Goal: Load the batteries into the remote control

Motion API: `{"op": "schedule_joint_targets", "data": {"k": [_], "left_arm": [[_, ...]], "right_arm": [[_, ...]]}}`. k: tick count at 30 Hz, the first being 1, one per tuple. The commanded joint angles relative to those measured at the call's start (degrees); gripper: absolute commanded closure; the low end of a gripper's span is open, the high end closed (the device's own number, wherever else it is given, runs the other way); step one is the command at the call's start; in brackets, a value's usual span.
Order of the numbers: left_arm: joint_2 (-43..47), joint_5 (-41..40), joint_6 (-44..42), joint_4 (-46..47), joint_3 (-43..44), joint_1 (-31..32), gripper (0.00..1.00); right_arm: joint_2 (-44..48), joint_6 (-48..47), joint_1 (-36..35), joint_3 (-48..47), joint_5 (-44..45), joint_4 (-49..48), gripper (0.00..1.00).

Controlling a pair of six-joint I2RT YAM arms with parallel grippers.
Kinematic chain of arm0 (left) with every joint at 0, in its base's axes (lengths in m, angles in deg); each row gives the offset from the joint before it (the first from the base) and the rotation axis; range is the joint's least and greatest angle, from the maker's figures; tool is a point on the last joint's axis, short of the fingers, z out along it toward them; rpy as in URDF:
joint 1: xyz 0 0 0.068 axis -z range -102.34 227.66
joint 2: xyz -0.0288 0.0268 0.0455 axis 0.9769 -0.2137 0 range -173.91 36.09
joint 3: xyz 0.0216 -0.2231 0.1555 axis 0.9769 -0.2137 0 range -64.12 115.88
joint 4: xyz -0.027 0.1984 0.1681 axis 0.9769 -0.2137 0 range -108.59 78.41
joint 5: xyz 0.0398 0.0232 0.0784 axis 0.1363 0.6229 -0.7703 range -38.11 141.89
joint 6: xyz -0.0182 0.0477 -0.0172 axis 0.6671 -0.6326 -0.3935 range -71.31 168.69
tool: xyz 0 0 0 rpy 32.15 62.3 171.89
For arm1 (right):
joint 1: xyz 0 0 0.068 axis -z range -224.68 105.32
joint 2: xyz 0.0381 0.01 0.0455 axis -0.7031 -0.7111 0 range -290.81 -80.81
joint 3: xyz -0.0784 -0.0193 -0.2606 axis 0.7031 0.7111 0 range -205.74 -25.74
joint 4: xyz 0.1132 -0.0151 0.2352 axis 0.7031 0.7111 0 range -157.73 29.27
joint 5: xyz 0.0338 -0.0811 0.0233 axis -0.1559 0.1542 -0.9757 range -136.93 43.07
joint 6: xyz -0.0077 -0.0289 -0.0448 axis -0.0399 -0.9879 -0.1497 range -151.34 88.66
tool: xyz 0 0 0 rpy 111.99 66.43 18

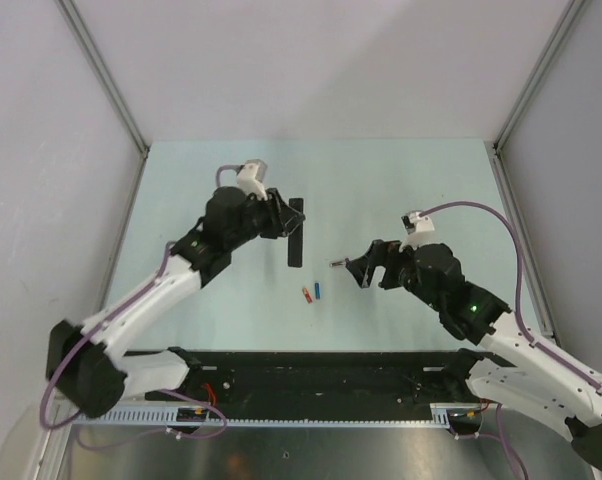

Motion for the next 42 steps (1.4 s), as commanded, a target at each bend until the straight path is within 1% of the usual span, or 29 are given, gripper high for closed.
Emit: {"op": "schedule_joint_targets", "data": {"k": [1,2,3,4,6,7,9,10,12,17,21,30,37,39,42], "left_arm": [[8.80,11.41,7.36,19.32,-7.61,-0.23,1.00],[11.07,11.85,7.98,21.78,-8.57,-0.32,1.00],[11.97,12.73,9.21,22.93,-8.84,-0.32,1.00],[12.93,13.43,10.00,25.64,-9.20,-0.40,1.00],[14.51,15.45,12.71,29.08,-9.90,-0.67,1.00],[14.78,16.94,13.60,32.06,-9.99,-0.67,1.00],[15.14,18.35,16.76,35.23,-9.99,-0.76,1.00],[15.23,18.88,17.65,37.69,-9.99,-0.76,1.00],[15.23,19.32,20.11,39.98,-9.99,-0.76,1.00],[14.35,20.55,24.77,45.97,-10.69,-0.76,1.00],[13.73,21.61,26.62,49.13,-11.40,-0.58,1.00],[12.85,23.37,27.85,50.45,-12.45,-0.32,1.00],[12.68,23.55,28.20,50.98,-12.80,-0.05,1.00],[12.68,23.55,28.38,51.16,-12.72,0.21,1.00],[12.68,23.46,28.38,51.42,-12.63,0.39,1.00]], "right_arm": [[1.36,4.20,3.19,-1.49,-17.21,-11.04,0.00],[1.44,5.26,4.42,-1.41,-19.25,-12.46,0.00],[1.27,6.92,5.04,-1.23,-23.62,-14.04,0.00],[1.36,7.89,5.48,-1.05,-25.93,-18.32,0.01],[1.44,10.00,6.88,0.09,-31.98,-23.00,0.00],[1.53,12.19,7.24,0.44,-33.75,-27.98,0.00],[1.36,13.78,7.68,0.88,-37.09,-32.14,0.00],[1.10,14.66,7.77,0.88,-37.72,-35.21,0.00],[-0.22,15.72,7.68,0.88,-39.30,-38.12,0.00],[-3.56,17.40,7.24,0.88,-40.36,-40.68,0.00],[-4.70,15.91,6.45,0.88,-38.08,-40.60,0.00],[-7.43,17.30,5.48,0.71,-39.04,-46.83,0.00],[-10.59,17.40,4.25,0.18,-39.83,-48.51,0.00],[-11.30,17.22,4.25,-0.26,-40.01,-48.34,0.01],[-12.17,17.31,4.25,-0.44,-40.36,-48.95,0.05]]}}
